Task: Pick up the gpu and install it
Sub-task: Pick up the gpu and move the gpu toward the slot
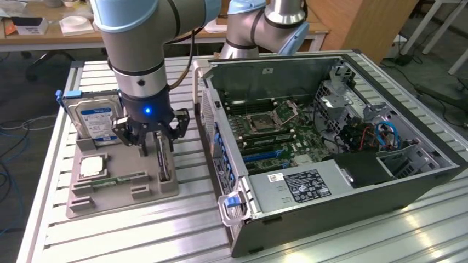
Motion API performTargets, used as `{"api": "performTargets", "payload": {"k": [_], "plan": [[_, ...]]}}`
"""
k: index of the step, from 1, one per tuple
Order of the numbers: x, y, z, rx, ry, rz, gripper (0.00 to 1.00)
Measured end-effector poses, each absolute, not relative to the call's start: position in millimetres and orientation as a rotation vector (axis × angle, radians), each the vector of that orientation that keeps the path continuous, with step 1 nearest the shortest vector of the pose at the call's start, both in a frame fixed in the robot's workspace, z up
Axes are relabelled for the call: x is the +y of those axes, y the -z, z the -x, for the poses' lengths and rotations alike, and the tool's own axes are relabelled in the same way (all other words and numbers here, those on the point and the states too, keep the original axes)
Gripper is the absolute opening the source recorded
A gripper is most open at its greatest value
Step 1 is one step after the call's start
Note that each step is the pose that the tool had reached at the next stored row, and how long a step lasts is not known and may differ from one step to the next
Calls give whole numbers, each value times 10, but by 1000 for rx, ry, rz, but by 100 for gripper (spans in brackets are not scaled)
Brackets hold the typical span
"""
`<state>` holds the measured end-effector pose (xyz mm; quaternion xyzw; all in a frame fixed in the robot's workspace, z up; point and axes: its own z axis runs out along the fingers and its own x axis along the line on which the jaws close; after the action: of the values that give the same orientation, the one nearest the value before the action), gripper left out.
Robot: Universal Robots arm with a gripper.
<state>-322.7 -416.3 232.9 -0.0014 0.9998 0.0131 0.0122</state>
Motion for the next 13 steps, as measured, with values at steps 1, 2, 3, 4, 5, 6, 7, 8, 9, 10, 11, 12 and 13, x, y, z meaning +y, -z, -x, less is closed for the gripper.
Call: {"api": "performTargets", "payload": {"k": [1,2,3,4,5,6,7,8,9,10,11,12,13], "plan": [[-4163,-2329,3227,3117,-41,4,59],[-4163,-2329,3227,3117,-41,4,59],[-4163,-2329,3227,3117,-41,4,57],[-4163,-2329,3227,3117,-41,4,57],[-4163,-2329,3228,3117,-41,4,51],[-4163,-2329,3227,3117,-41,4,45],[-4163,-2329,3227,3117,-41,4,45],[-4163,-2329,3227,3117,-41,4,39],[-4163,-2329,3227,3117,-41,4,39],[-4163,-2329,3227,3117,-41,4,33],[-4163,-2329,3227,3117,-41,4,27],[-4163,-2329,3227,3117,-41,4,26],[-4163,-2329,3227,3117,-41,4,26]]}}
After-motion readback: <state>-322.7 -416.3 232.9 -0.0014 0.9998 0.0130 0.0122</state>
